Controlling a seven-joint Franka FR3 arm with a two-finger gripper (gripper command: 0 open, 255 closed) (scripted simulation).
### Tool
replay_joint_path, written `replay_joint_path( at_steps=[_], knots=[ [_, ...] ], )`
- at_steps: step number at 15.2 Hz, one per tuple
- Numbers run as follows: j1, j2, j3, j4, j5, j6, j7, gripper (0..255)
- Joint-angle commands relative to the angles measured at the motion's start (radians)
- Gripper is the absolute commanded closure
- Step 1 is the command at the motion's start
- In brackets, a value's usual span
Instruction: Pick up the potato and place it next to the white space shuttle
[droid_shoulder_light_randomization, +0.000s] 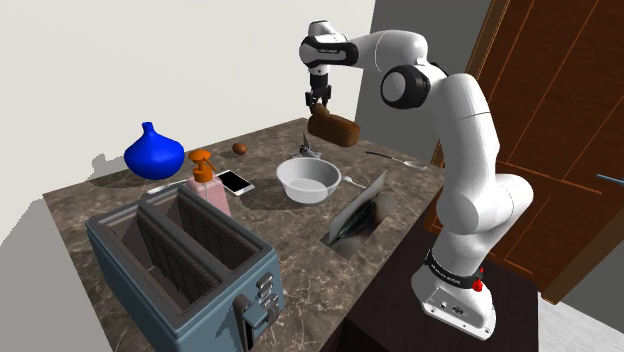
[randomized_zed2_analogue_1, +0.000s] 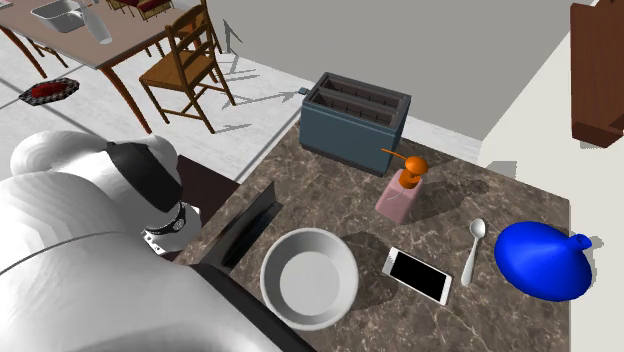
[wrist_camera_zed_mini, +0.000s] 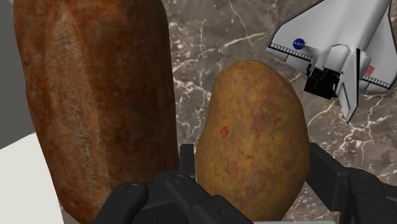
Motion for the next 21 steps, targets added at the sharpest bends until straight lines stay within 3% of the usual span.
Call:
replay_joint_path(
  at_steps=[1,21],
  knots=[
    [-0.003,-0.003,0.000,-0.032,0.000,0.030,0.003,255],
    [-0.017,0.012,-0.004,-0.277,-0.015,0.285,0.045,255]
  ],
)
